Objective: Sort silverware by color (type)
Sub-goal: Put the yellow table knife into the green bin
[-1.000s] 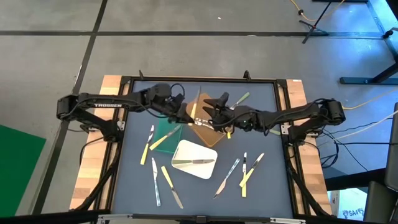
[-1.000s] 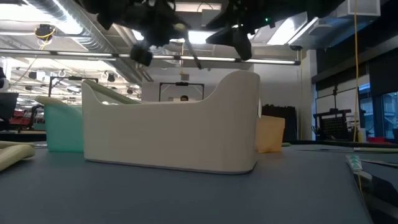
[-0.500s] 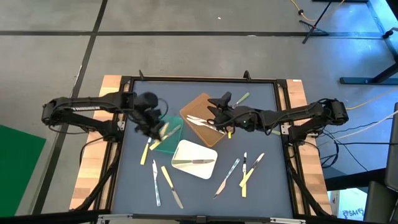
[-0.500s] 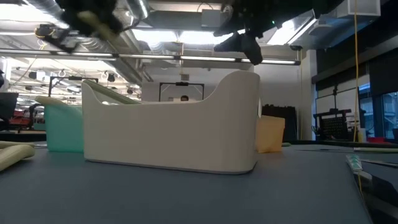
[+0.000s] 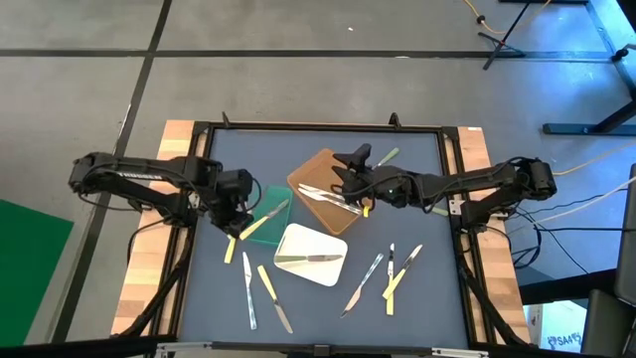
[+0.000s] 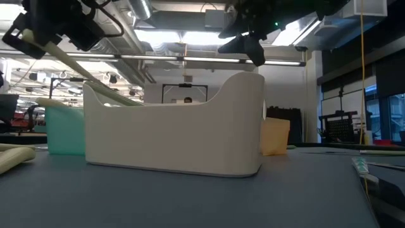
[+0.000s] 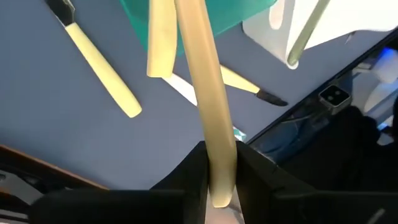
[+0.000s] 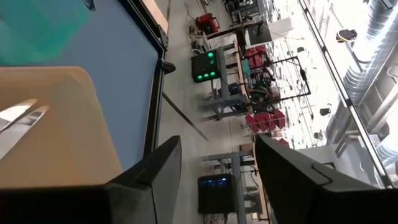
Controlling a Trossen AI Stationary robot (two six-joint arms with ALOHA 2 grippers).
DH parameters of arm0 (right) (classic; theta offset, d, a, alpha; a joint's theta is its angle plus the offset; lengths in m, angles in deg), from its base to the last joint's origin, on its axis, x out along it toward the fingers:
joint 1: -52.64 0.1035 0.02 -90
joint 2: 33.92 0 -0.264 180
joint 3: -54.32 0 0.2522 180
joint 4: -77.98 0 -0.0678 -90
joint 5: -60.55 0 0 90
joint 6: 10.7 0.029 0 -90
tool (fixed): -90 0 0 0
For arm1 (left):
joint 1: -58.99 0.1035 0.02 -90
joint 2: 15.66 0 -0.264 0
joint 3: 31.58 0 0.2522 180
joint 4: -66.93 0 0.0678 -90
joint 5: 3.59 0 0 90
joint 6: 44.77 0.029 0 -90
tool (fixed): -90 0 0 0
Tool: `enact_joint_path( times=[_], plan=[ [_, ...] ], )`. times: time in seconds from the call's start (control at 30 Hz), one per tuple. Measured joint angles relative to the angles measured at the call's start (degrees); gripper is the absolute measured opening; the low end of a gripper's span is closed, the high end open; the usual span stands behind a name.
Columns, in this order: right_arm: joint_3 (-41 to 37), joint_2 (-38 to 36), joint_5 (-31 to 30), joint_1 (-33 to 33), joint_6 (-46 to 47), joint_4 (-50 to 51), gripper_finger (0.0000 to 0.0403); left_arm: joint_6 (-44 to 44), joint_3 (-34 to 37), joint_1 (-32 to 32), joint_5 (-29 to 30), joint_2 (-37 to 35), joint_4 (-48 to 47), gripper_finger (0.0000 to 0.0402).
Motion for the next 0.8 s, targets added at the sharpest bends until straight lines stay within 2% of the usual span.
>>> enact_joint_path(
  times=[0.3,0.7,0.8],
  plan=[
    [0.0,0.0,0.13,0.0,0.04,0.0,0.0198,4.06,0.0,-3.62,-1.28,6.71,2.6,0.0054],
    [0.0,0.02,0.66,0.0,0.11,-0.02,0.0198,4.26,0.0,-3.04,0.59,13.48,2.9,0.0055],
    [0.0,0.02,0.66,0.0,0.11,-0.02,0.0198,6.57,0.0,-2.3,0.67,14.73,3.15,0.0056]
  ],
)
